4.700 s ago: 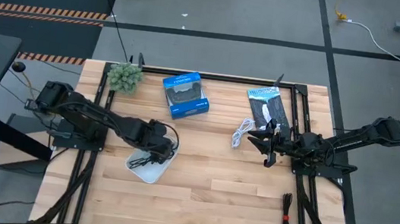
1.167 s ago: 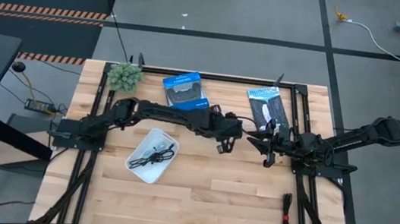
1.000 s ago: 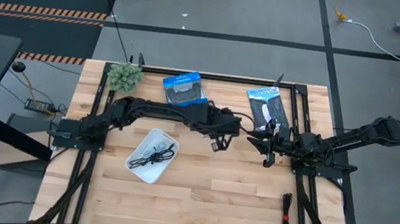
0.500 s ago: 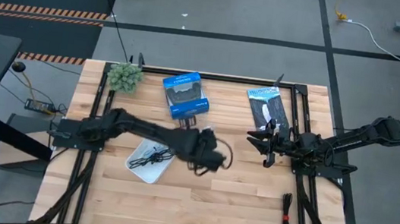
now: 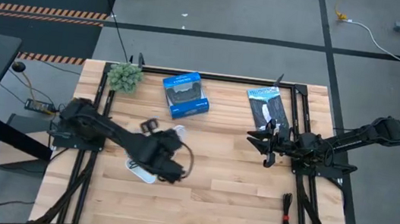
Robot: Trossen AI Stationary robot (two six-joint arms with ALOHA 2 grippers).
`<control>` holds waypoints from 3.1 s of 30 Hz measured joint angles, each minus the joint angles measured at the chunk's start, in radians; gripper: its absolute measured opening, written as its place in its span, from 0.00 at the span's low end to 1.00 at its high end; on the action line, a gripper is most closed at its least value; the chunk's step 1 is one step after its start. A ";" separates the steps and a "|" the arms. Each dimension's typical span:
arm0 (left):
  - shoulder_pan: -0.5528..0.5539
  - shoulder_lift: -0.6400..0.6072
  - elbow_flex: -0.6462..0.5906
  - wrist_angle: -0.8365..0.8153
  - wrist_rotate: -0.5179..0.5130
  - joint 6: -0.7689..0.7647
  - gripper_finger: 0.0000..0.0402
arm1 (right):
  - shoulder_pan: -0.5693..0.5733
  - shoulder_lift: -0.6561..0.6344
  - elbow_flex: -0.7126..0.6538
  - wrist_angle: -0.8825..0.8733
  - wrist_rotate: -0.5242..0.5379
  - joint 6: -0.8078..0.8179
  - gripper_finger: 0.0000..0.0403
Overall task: Pick and place USB-C Cables
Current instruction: Put the white charger cable into the white bin, then put the black charger cable into the white bin
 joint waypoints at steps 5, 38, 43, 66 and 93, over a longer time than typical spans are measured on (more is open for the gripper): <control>-0.043 -0.119 -0.179 0.020 0.012 -0.182 0.24 | 0.000 0.000 0.000 -0.001 0.000 0.000 0.28; 0.014 -0.234 -0.743 0.642 0.321 -0.293 0.25 | 0.000 0.000 0.000 0.000 0.000 0.000 0.28; 0.021 -0.234 -0.751 0.652 0.318 -0.288 0.35 | 0.000 0.000 0.000 0.000 0.000 0.000 0.28; 0.032 -0.235 -0.525 0.474 0.252 -0.154 0.50 | 0.000 0.000 0.000 0.000 0.000 0.000 0.28; 0.072 -0.254 -0.525 1.920 0.183 1.418 0.43 | 0.000 0.000 0.000 0.029 0.000 0.000 0.28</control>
